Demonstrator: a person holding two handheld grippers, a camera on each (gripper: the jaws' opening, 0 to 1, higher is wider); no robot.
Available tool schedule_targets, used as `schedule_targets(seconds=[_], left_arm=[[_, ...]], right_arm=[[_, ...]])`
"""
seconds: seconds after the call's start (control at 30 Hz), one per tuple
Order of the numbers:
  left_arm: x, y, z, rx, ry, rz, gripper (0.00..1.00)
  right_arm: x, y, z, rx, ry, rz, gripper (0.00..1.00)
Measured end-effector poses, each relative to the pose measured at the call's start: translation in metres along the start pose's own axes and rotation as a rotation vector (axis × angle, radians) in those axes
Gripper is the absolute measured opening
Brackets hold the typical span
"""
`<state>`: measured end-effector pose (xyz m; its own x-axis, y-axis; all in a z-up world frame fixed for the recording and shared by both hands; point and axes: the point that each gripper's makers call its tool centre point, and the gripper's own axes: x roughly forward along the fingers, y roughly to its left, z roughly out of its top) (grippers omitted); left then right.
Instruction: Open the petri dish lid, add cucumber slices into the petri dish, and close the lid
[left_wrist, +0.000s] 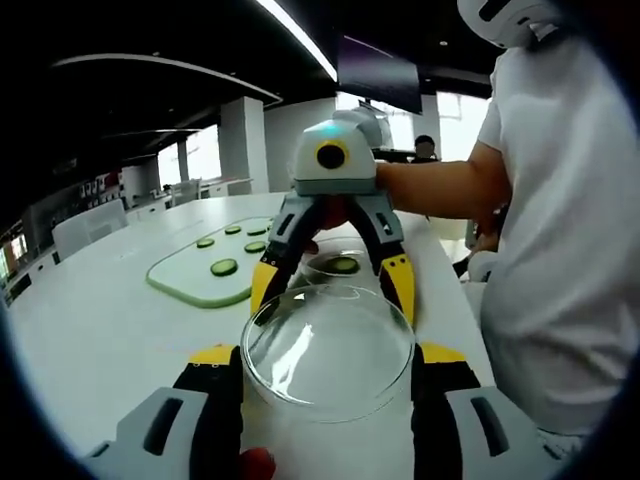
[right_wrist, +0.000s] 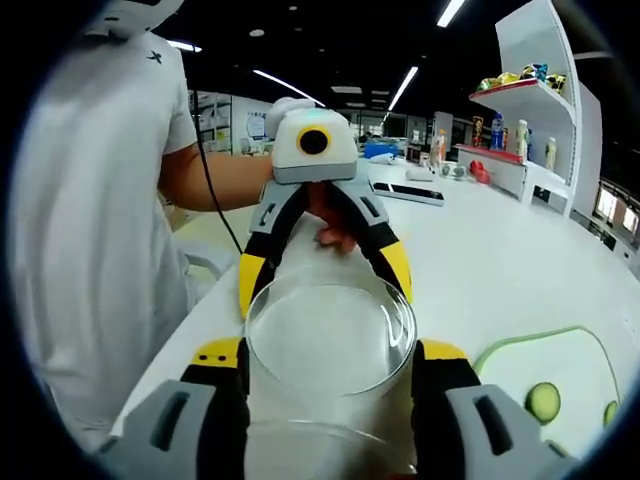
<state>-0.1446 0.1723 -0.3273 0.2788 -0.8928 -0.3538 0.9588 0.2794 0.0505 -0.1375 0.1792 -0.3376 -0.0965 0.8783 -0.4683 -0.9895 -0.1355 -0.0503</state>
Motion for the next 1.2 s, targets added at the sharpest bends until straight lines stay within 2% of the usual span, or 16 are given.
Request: schedule_targets(seconds=[0.63,1.2], left_arm=[[-0.002,-0.003,0.0,0.007,0.015,0.003,0.66],[-0.004,-0.007,0.01,0.026,0.024,0.003,0.66]], right_arm=[[0.001,0.004,0.003,-0.008,0.012,-0.001,0.64],[-0.007,0.007,0.01,-0.011,-0.003,-0.009,0.64]])
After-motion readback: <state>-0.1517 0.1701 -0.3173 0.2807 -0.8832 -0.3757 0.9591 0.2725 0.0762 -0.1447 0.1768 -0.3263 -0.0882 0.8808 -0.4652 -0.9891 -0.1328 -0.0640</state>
